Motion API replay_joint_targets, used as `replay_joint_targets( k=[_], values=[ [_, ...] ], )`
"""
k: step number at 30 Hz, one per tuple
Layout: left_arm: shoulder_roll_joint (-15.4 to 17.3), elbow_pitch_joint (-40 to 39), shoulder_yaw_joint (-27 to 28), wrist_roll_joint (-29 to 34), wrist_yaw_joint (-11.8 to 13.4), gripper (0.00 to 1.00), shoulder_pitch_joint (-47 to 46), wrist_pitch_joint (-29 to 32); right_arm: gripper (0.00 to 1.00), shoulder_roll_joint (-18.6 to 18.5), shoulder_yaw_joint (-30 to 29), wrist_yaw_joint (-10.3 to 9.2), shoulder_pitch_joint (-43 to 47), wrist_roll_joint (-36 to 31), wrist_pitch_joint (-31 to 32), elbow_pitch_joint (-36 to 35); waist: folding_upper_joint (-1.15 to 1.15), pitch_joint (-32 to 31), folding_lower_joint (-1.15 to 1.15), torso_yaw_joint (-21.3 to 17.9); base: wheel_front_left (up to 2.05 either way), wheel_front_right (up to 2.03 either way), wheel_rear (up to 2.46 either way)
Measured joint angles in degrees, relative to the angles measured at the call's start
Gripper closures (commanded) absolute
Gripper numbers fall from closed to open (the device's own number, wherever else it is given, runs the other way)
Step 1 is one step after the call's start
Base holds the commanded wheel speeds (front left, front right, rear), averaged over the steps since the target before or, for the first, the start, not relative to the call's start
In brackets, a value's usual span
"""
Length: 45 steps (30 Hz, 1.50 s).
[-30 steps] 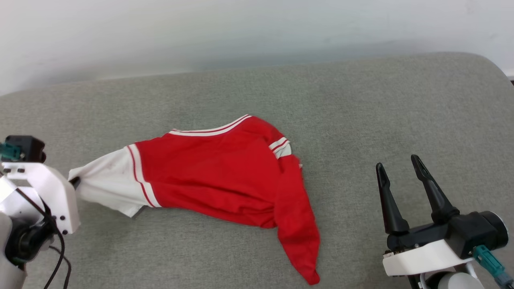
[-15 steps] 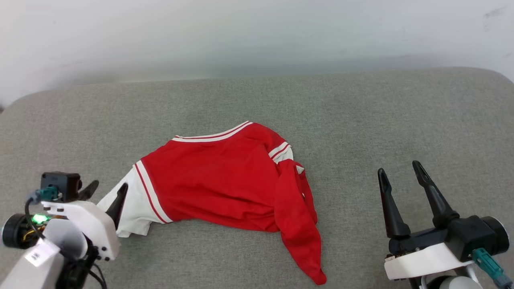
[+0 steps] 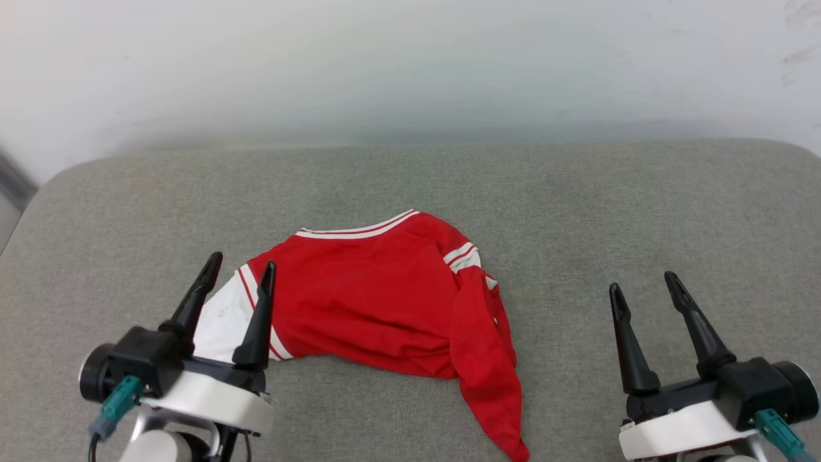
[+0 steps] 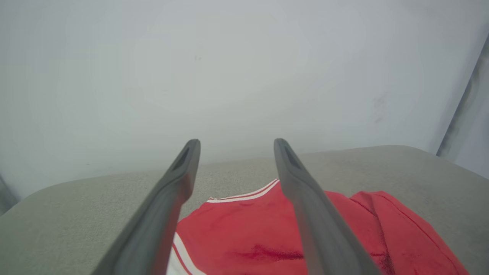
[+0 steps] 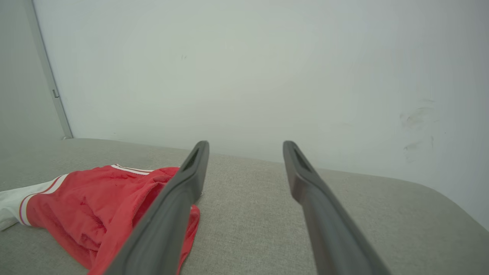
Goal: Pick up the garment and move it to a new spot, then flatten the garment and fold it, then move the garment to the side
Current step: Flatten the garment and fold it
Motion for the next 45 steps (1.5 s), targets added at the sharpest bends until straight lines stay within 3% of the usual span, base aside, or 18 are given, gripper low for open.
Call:
replay_joint_targets(
  k=[5,10,14,20,26,31,32,33,34,45],
  values=[
    [-5.4,-4.8,2.4,4.4,0.4,0.0,5.3,-0.2,0.0,0.0,0.4,0.0,0.8,-0.5,0.0,0.4,0.0,-0.3,0.0,0.7,0.0,0.0,0.0],
    [-8.2,-4.5,3.6,7.3,-2.2,0.0,6.7,-0.2,0.0,-1.7,4.4,0.0,0.6,-0.3,3.8,1.8,0.0,0.2,0.0,1.7,0.0,0.0,0.0],
    [-9.8,-3.8,4.9,8.9,-4.2,0.0,6.6,-0.2,0.0,-8.6,13.1,0.01,-1.5,4.9,13.9,1.5,0.0,1.1,0.0,2.6,0.0,0.0,0.0],
    [-12.0,-4.4,6.8,10.8,-6.5,0.0,5.4,-0.2,0.0,-18.7,24.8,0.01,-6.8,17.1,35.5,-2.2,0.0,3.3,0.0,3.8,0.0,0.0,0.0],
    [-13.8,-3.6,7.4,12.3,-8.2,0.0,4.4,-0.2,0.0,-21.3,28.6,0.0,-12.4,25.6,53.1,-2.7,0.0,5.4,0.0,5.8,0.0,0.0,0.0],
    [-15.2,-2.3,7.0,12.9,-9.0,0.0,3.1,-0.2,0.0,-21.3,33.6,0.01,-16.4,26.8,55.7,4.1,0.0,7.2,0.01,9.2,0.0,0.0,0.0],
    [-15.2,-2.1,7.2,12.9,-9.1,0.0,3.1,-0.2,0.27,-21.2,34.2,0.0,-16.8,26.8,55.1,5.5,0.0,7.4,0.01,9.7,0.0,0.0,0.0],
    [-15.2,-1.9,7.2,12.9,-9.2,0.0,3.0,-0.2,0.77,-21.2,34.8,0.0,-17.1,26.7,54.6,6.8,0.0,7.5,0.01,10.1,0.0,0.0,0.0],
    [-15.2,-1.7,7.3,12.9,-9.2,0.0,3.0,-0.2,1.0,-21.2,35.6,0.0,-17.4,26.8,54.0,7.8,0.0,7.7,0.01,10.6,0.0,0.0,0.0],
    [-15.8,-0.4,7.6,13.2,-9.5,0.0,3.5,-0.2,1.0,-19.4,43.9,-0.01,-17.1,29.0,51.6,8.7,0.0,6.2,0.01,11.8,0.0,0.0,0.0]
  ],
)
